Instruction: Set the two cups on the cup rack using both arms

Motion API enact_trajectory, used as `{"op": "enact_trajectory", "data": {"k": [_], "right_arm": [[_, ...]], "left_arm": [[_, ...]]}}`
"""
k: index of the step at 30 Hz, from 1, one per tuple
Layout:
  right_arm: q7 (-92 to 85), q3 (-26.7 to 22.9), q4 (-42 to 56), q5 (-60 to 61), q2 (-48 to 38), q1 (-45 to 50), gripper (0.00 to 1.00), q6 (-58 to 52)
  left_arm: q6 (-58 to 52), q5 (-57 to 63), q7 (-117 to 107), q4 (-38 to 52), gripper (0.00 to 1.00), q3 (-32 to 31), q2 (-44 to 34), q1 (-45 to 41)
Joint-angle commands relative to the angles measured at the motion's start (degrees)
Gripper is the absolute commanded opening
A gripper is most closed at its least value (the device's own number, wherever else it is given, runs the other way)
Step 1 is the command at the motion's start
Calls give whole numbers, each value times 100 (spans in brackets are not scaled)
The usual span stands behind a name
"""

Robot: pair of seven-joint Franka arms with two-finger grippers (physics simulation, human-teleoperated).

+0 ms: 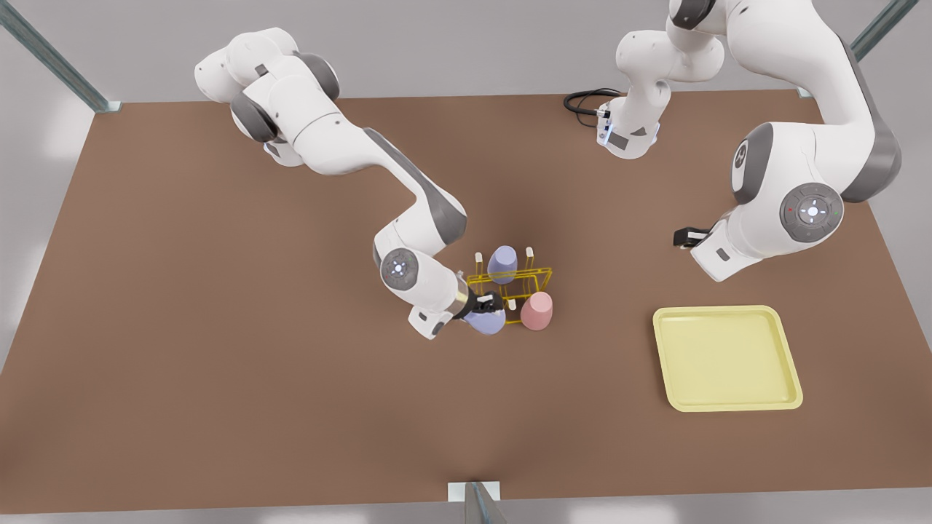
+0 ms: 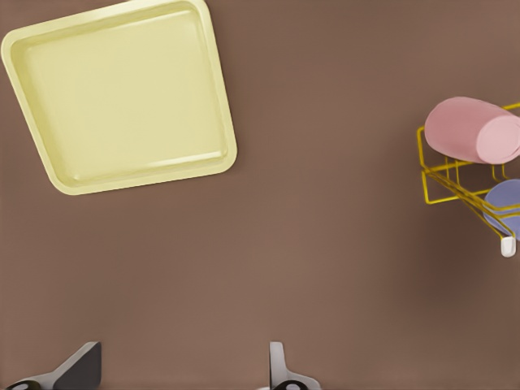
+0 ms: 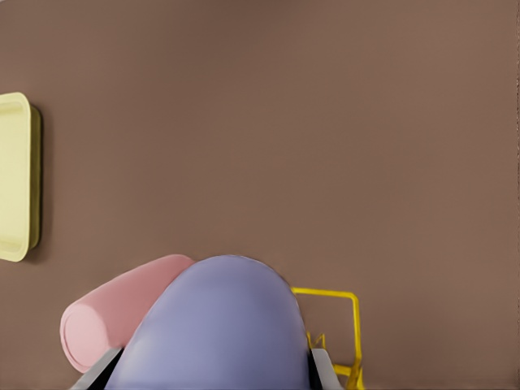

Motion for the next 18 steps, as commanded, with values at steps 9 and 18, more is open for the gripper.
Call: {"op": "enact_trajectory", "data": {"k": [9, 18], "right_arm": [[470, 0, -41, -277, 95, 92, 79, -255], [470, 0, -14, -277, 131, 109, 100, -229]], "left_arm": [[-7, 11, 65, 2, 100, -2, -7, 0], [-16, 11, 57, 11, 100, -28, -7, -8]]}}
